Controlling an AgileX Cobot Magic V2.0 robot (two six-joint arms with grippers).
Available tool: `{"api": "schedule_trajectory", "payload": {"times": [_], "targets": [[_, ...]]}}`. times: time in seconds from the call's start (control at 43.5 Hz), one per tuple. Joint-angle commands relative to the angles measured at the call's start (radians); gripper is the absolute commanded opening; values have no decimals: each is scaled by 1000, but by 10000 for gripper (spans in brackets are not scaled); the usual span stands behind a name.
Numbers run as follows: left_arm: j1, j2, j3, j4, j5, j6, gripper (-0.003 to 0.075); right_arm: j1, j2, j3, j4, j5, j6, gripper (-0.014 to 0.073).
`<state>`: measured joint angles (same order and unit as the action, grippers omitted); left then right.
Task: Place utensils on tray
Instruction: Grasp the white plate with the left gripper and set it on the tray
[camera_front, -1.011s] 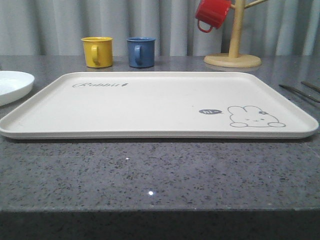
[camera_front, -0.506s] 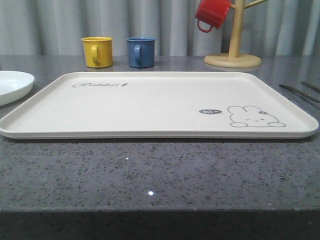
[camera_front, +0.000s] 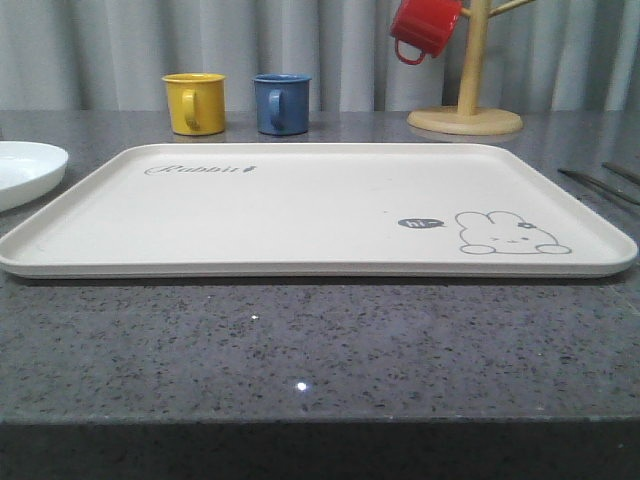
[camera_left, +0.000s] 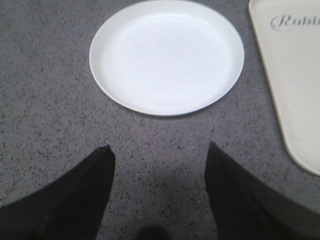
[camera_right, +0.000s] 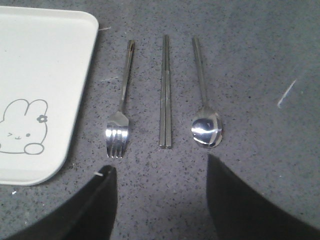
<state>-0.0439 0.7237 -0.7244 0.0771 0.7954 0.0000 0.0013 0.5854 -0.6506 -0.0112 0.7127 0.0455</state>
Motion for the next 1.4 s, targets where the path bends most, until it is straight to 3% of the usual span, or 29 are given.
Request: {"api": "schedule_trajectory", "payload": {"times": [0.0, 0.069, 0.138, 0.253, 0.322, 0.483, 0.621, 0.69, 0.851, 0.943, 1.057, 1.264, 1.379], "targets": [[-1, 110, -68, 33, -26, 0, 411, -5, 9, -25, -9, -65, -10, 434], [30, 254, -124, 40, 40, 0, 411, -5, 9, -25, -9, -65, -10, 434], [115, 372, -167, 5, -3, 8, 411, -5, 9, -25, -9, -66, -10, 434], [296, 527, -259, -347, -40, 295, 411, -5, 9, -25, -9, -66, -10, 434], [359, 613, -326, -416, -45, 332, 411, -5, 9, -25, -9, -66, -10, 434], [366, 797, -457, -427, -48, 332, 411, -5, 9, -25, -9, -66, -10, 434], [366, 872, -477, -441, -58, 332, 403, -5, 9, -25, -9, -66, -10, 434], [366, 888, -477, -441, -69, 332, 313, -5, 9, -25, -9, -66, -10, 434], [366, 888, -477, -441, -76, 332, -2, -5, 9, -25, -9, -67, -10, 434], [366, 866, -489, -447, -54, 332, -18, -5, 9, -25, -9, -67, -10, 434], [302, 790, -536, -487, 5, 419, -18, -5, 9, -25, -9, -67, -10, 434], [1, 751, -559, -542, 40, 464, -18, -5, 9, -25, -9, -67, -10, 434], [-112, 800, -559, -563, -6, 464, -18, -5, 9, -25, -9, -67, -10, 434]]}}
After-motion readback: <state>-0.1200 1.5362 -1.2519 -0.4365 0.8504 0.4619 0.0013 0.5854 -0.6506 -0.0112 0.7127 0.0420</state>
